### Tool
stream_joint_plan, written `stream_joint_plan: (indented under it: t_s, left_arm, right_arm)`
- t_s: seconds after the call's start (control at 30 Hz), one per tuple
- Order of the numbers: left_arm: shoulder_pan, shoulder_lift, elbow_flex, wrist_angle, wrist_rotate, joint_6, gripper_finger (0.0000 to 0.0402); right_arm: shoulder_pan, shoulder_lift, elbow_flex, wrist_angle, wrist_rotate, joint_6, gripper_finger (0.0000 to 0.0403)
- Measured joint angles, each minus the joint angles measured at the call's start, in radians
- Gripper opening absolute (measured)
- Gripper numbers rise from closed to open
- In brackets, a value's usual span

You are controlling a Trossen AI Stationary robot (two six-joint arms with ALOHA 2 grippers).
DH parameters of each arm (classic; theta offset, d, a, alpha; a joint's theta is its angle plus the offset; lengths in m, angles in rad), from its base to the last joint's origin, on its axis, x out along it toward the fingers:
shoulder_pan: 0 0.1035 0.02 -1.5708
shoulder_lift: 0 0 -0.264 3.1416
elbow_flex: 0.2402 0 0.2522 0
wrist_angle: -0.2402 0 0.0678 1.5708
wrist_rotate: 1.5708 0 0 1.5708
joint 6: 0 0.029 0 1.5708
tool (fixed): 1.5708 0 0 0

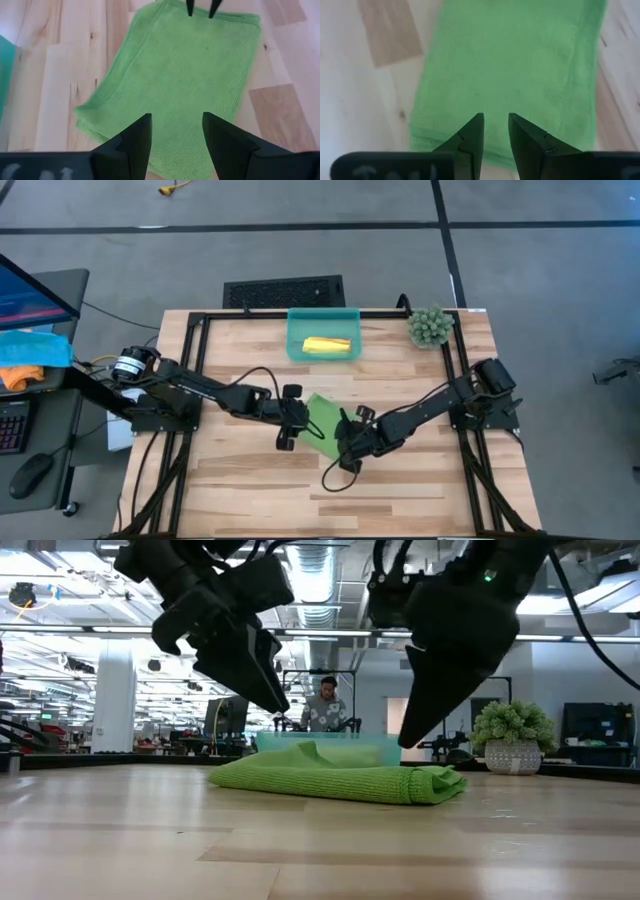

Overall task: Roll microfiber towels into tight, uniform cylinder then place into a basket
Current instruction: Fold the green microfiber towel

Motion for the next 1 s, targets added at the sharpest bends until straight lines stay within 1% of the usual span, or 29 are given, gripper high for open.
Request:
stream_joint_plan:
  t_s: [0.2,0.27,0.43,0.53,0.77,1.0]
  left_arm:
    - [0.003,0.032,-0.001,0.013,0.000,0.023,0.0168]
    - [0.003,0.075,0.000,0.060,0.005,0.039,0.0168]
    - [0.003,0.163,0.000,0.099,0.020,0.067,0.0168]
    - [0.006,0.179,0.002,0.097,0.018,0.046,0.0168]
    - [0.009,0.180,0.000,0.018,0.009,-0.030,0.0168]
    - [0.004,0.175,0.023,0.025,0.008,-0.028,0.0168]
  right_arm:
    - [-0.033,0.000,0.000,-0.008,-0.024,0.025,0.0107]
    - [-0.036,0.000,0.000,-0.011,-0.025,0.031,0.0100]
    - [-0.036,0.000,-0.011,-0.006,-0.049,0.027,0.0078]
    - [-0.036,0.000,-0.020,-0.004,-0.049,0.027,0.0069]
    - [-0.040,0.000,-0.048,-0.004,-0.050,0.053,0.0061]
    - [-0.052,0.010,-0.048,0.017,-0.046,0.071,0.0058]
